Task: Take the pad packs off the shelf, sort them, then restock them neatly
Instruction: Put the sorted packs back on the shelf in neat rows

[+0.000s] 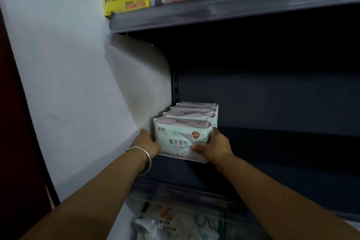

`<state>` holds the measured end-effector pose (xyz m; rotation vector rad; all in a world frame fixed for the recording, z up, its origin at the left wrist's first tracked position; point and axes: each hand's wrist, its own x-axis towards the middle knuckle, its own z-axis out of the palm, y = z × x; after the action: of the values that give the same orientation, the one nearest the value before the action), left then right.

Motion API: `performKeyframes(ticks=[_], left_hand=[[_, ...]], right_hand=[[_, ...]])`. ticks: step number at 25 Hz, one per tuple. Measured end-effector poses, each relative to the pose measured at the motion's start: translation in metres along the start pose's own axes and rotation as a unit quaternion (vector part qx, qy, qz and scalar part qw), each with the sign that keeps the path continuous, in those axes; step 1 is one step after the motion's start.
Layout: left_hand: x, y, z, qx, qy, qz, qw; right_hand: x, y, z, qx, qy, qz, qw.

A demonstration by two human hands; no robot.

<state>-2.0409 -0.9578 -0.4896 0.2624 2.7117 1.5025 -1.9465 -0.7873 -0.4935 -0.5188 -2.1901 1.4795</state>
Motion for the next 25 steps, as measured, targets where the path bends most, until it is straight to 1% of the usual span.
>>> performKeyframes(ticks=[2,7,10,12,14,17,19,21,23,25], left_hand=[[-0.003,0.001,0.002,0.020,0.023,0.003,1.000],[-0.006,-0.001,0.007,0.050,0.005,0.037,0.998],[-0.021,0.003,0.004,0.069,0.017,0.059,0.996],[-0.039,0.004,-0.001,0.092,0.035,0.074,0.992],[-0.062,0.003,-0.008,0.126,0.048,0.107,0.985],[-0.100,-0.010,-0.016,0.148,0.046,0.145,0.977],[-0.129,-0.022,-0.015,0.158,0.037,0.162,0.973],[-0.163,-0.048,-0.010,0.173,0.013,0.166,0.971],[-0.191,-0.085,0.000,0.182,-0.022,0.159,0.970],[-0.210,-0.129,0.013,0.194,-0.064,0.136,0.969]], right_hand=[[0.004,-0.002,0.001,-0.024,0.005,0.012,1.000],[0.004,-0.004,0.000,-0.061,0.020,0.028,0.998],[-0.003,-0.010,-0.004,-0.094,0.011,0.036,0.995],[-0.016,-0.012,-0.006,-0.128,0.022,0.029,0.991],[-0.040,-0.014,-0.009,-0.166,0.054,-0.026,0.984],[-0.090,-0.013,-0.008,-0.227,0.070,-0.183,0.954],[-0.126,-0.002,0.001,-0.236,0.051,-0.268,0.933],[-0.167,0.025,0.017,-0.241,0.000,-0.305,0.921],[-0.204,0.063,0.034,-0.236,-0.056,-0.291,0.925],[-0.235,0.104,0.047,-0.246,-0.107,-0.247,0.931]])
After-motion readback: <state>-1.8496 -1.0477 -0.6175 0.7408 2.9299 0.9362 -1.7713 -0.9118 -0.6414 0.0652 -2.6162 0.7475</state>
